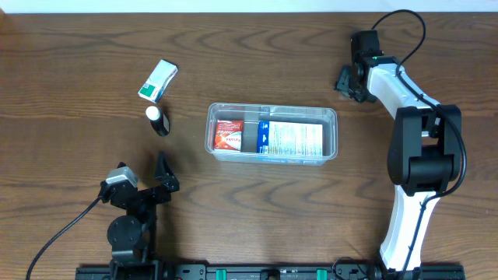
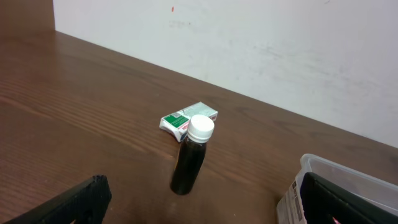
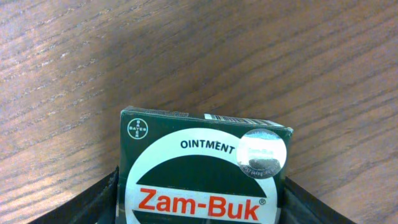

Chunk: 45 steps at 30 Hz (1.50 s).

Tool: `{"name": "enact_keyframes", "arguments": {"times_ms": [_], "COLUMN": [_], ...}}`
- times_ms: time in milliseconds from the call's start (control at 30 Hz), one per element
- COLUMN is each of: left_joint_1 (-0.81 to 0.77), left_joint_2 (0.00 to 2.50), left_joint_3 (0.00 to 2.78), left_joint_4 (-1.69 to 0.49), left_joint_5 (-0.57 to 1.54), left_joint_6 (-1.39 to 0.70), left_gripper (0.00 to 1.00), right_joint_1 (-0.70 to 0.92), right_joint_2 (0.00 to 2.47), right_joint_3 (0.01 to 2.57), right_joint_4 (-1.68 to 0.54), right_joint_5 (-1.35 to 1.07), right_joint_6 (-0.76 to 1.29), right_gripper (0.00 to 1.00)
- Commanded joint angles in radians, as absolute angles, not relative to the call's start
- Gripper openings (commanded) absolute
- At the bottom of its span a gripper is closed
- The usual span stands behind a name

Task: Pack container
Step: 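Carry the tin left and lower it into the container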

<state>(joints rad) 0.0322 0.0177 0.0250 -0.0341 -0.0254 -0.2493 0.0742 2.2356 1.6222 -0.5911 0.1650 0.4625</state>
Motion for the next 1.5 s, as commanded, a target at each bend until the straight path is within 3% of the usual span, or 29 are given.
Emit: {"name": "enact_keyframes", "arguments": {"times_ms": [0, 133, 500, 833, 1067, 1267, 1467], "left_joint_1": [0.037, 0.037, 0.037, 0.037, 0.037, 0.037, 0.037], "left_joint_2": [0.018, 0.018, 0.018, 0.018, 0.018, 0.018, 0.018], "left_joint_3": [0.004, 0.004, 0.004, 0.004, 0.004, 0.004, 0.004], "left_joint_4": [-0.071, -0.071, -0.071, -0.071, -0.071, -0.071, -0.071], "left_joint_5": [-0.030, -0.030, -0.030, -0.030, -0.030, -0.030, -0.030], "left_joint_6": [-0.233, -0.233, -0.233, -0.233, -0.233, -0.233, -0.233], "left_gripper": [0.98, 0.98, 0.98, 0.98, 0.98, 0.98, 0.98], "right_joint_1": [0.059, 0.052, 0.054, 0.059, 0.145, 0.287, 0.486], "right_joint_2": [2.246, 2.223, 2.027, 1.814, 1.786, 1.786, 1.786], "right_joint_3": [1.631, 1.631, 1.631, 1.631, 1.630, 1.626, 1.618], "right_joint_4": [-0.595, -0.603, -0.672, -0.733, -0.785, -0.876, -0.914], "right_joint_5": [0.168, 0.168, 0.036, -0.597, -0.905, -0.883, -0.593], "right_joint_6": [0.387, 0.360, 0.342, 0.342, 0.291, 0.155, 0.147], "right_gripper": [0.64, 0.58, 0.59, 0.59, 0.60, 0.61, 0.62]}}
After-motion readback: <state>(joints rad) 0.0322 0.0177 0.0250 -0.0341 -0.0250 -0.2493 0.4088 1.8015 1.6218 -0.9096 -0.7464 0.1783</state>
